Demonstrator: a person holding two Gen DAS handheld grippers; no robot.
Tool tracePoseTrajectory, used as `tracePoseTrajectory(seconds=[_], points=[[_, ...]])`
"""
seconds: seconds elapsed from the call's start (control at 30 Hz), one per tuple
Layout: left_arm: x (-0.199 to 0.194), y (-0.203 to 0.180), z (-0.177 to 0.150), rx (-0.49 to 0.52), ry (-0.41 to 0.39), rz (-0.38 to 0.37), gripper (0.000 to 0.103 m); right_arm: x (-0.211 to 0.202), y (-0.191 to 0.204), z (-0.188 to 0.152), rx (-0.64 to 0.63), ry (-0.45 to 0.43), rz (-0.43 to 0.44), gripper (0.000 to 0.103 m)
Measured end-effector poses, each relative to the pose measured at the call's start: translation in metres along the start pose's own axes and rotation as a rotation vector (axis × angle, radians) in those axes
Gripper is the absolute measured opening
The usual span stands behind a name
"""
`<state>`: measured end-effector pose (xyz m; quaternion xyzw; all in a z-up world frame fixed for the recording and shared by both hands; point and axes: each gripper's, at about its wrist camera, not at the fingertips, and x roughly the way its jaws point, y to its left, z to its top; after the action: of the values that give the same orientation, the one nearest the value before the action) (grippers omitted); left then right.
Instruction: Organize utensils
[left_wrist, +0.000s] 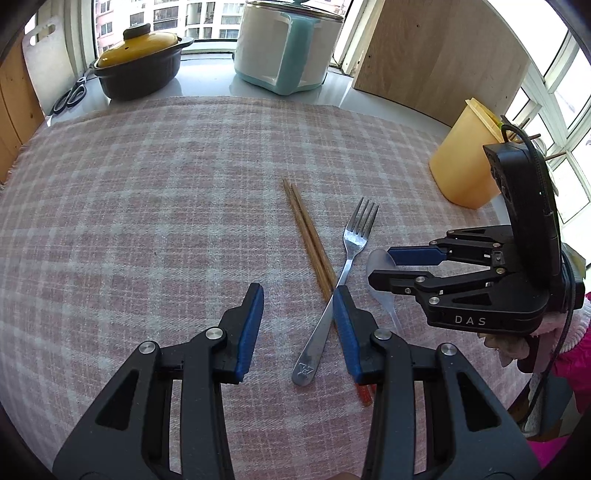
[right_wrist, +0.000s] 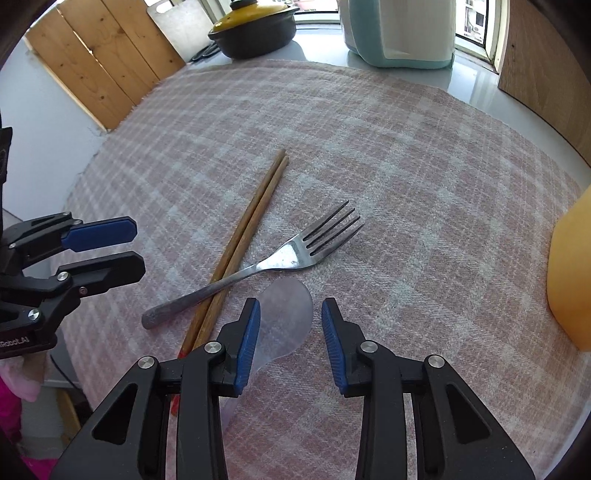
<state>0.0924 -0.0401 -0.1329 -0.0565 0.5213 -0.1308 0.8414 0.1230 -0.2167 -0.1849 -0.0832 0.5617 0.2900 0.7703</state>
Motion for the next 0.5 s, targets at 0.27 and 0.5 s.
tracePoseTrajectory(seconds=[0.27,0.5], points=[[0.003,0.002,0.0,-0.01,0.004,-0.006,0.04,0.004,0.015,0.001,-0.089,0.001,-0.117,0.025],[0.012,-0.012,0.009,0.03,0.011,-0.028,0.04,-0.004,-0.005,-0.006,-0.046,0.001,-0.102,0.009]])
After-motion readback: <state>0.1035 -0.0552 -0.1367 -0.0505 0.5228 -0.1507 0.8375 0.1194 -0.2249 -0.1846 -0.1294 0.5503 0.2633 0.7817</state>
